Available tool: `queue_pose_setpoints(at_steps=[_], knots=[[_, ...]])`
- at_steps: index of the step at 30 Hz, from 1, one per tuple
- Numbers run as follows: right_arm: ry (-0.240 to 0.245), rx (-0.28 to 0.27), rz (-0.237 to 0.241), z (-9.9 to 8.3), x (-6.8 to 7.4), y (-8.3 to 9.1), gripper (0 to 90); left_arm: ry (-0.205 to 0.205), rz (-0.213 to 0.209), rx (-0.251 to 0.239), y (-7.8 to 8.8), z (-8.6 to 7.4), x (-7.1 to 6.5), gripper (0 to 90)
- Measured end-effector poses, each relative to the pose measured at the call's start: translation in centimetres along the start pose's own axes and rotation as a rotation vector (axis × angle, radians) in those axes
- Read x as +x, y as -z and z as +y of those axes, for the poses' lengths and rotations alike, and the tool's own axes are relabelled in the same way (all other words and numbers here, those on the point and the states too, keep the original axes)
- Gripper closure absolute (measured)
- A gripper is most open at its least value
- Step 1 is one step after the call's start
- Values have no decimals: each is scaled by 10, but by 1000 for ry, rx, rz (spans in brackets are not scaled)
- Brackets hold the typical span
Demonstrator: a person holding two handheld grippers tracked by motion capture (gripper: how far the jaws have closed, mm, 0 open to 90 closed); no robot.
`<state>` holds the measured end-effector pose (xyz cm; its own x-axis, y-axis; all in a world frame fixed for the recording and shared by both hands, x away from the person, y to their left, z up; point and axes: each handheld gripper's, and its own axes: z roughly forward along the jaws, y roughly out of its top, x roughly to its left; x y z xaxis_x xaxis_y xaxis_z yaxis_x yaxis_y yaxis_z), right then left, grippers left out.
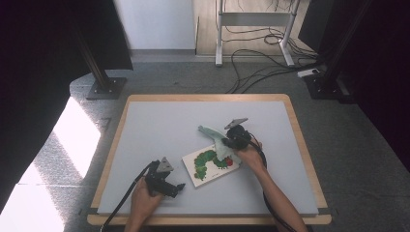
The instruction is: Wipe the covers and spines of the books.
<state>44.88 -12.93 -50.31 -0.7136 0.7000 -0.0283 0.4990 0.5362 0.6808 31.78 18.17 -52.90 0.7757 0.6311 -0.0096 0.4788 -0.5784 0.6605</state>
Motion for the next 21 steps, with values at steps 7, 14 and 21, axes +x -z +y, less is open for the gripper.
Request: queue_pose_setpoints(at_steps=[7,14,21], knots=[[42,4,19,2,10,-2,817,0,0,0,0,0,0,0],[90,8,81,11,33,-7,816,1,0,0,0,0,0,0],[136,4,154,23,62,-15,815,2,-1,-1,0,0,0,0]])
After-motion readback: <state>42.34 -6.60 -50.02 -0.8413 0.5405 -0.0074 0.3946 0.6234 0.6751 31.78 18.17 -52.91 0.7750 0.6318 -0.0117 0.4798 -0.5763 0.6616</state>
